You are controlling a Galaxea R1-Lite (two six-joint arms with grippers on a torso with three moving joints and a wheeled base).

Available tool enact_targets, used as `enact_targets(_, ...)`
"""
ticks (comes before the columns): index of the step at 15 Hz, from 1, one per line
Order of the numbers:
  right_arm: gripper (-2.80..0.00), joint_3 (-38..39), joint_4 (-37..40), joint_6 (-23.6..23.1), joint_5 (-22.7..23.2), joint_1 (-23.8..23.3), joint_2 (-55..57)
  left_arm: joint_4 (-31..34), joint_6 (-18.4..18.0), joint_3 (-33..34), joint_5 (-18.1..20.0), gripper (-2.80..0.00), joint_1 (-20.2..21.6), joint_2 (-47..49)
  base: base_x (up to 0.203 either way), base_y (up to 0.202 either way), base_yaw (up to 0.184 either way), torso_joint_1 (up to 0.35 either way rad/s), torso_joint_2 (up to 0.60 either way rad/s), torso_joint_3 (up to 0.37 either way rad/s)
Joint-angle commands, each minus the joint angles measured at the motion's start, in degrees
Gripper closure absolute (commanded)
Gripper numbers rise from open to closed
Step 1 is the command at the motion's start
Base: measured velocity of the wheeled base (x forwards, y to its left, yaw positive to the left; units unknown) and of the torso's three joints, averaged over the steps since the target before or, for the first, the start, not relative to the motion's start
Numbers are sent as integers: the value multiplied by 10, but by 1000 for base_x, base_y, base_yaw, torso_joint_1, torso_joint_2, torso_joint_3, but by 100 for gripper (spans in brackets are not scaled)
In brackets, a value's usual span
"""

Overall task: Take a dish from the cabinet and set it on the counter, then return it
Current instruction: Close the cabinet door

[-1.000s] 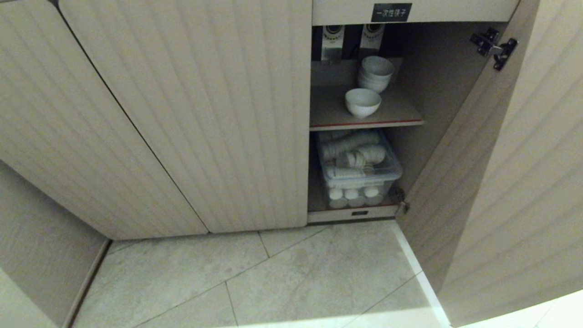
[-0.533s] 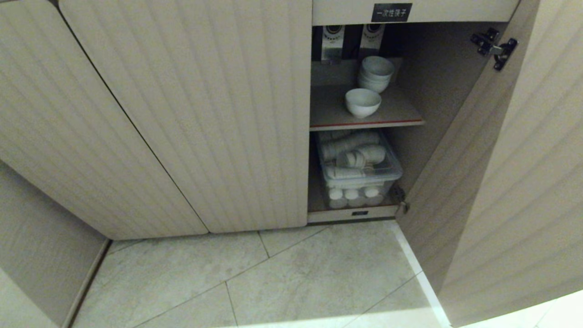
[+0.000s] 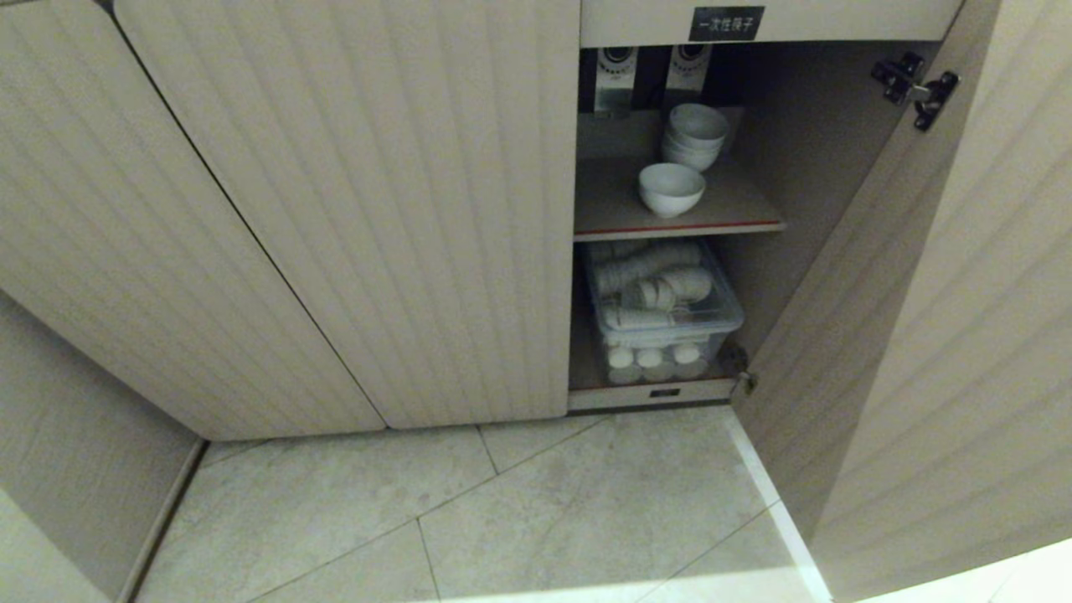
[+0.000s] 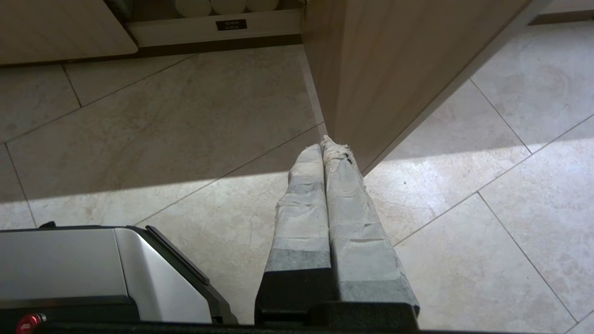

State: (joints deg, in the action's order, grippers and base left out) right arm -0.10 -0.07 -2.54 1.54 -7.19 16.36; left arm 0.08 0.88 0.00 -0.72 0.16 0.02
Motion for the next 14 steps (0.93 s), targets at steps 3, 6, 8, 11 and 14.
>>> enact_targets(3,0,0,0,0,0,0,1,0,1,0,-1,0,0,0,-1,-73,0,2,-1,3)
enact_targets(6,0,0,0,0,0,0,1,0,1,0,-1,0,0,0,0,-198,0,-1,2,5)
enact_targets(8,0,0,0,0,0,0,1,0,1,0,-1,0,0,0,0,-193,0,1,2,3)
enact_targets(11,0,0,0,0,0,0,1,0,1,0,-1,0,0,0,0,-195,2,5,1,7)
enact_targets(14,0,0,0,0,0,0,1,0,1,0,-1,0,0,0,0,-192,1,4,4,4)
